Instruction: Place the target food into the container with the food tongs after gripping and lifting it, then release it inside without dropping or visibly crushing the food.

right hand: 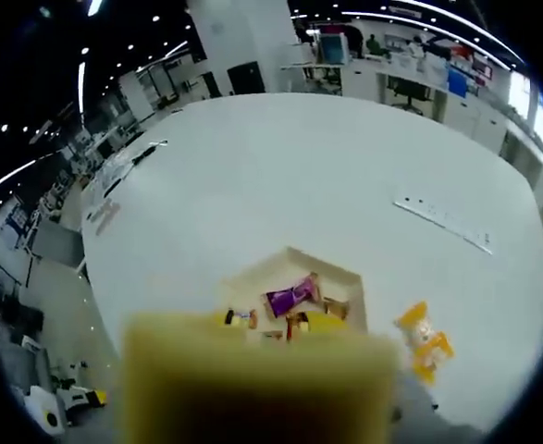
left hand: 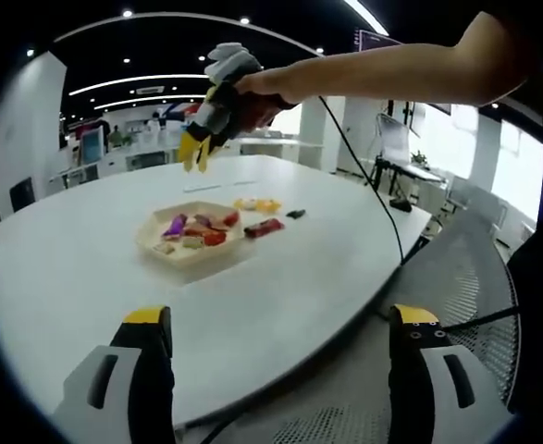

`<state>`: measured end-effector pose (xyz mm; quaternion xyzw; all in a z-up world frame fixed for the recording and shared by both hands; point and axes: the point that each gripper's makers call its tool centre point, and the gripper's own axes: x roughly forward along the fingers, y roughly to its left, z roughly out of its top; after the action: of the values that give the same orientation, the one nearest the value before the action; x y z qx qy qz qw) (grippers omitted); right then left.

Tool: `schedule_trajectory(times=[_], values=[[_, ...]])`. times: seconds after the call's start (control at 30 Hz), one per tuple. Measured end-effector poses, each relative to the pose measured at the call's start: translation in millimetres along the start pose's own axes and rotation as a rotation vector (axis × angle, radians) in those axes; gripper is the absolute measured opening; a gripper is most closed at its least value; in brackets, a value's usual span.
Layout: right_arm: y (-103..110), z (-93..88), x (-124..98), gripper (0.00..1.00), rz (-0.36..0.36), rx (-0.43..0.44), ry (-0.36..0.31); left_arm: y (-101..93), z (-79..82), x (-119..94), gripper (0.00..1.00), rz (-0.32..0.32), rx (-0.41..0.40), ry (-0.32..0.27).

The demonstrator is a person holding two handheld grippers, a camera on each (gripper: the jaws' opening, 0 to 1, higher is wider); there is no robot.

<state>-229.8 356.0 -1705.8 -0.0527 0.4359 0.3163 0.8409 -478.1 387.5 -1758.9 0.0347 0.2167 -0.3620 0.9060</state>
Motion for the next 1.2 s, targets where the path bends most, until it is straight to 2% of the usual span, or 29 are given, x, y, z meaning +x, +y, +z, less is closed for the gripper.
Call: schedule_trajectory(times=[0.2, 0.33, 0.57, 0.8, 0.97, 1.0, 1.2], values=[[-12.6, -12.7, -6.0, 0.28, -0.021, 0.005, -0.001, -0.9, 0.7, -0.7, 0.93, -0.009, -0.004, -0.005], [-30.9, -28.0, -11.8, 0.29, -0.042, 0.012, 0.005, -0.4, 1.3, -1.0, 0.93, -0.007, -0.008, -0.009], [-62.3, -71.9, -17.1, 0.29, -0.069, 0.012, 0.039, -0.6, 0.6, -0.5, 0.93, -0.006, -0.008, -0.005], [-82.7, -113.6, -14.3, 0.29, -0.059, -0.007, 0.119, -0.2, 1.1, 0.5, 0.94, 0.0, -0.018, -0.004], [-89.4, -127.2, -7.8, 0.29, -0.05, -0.019, 0.144, 1.3, 0.6, 1.0, 0.94, 0.01, -0.025, 0.001], [-92.7, -133.9, -1.9, 0.29, -0.049, -0.029, 0.172, 2.3, 0.9, 1.0, 0.94, 0.016, -0.03, 0.0], [-96.0, -135.4, 8.1, 0.29, -0.045, -0.061, 0.189, 4.0, 0.4, 1.2, 0.94, 0.026, -0.035, 0.005]])
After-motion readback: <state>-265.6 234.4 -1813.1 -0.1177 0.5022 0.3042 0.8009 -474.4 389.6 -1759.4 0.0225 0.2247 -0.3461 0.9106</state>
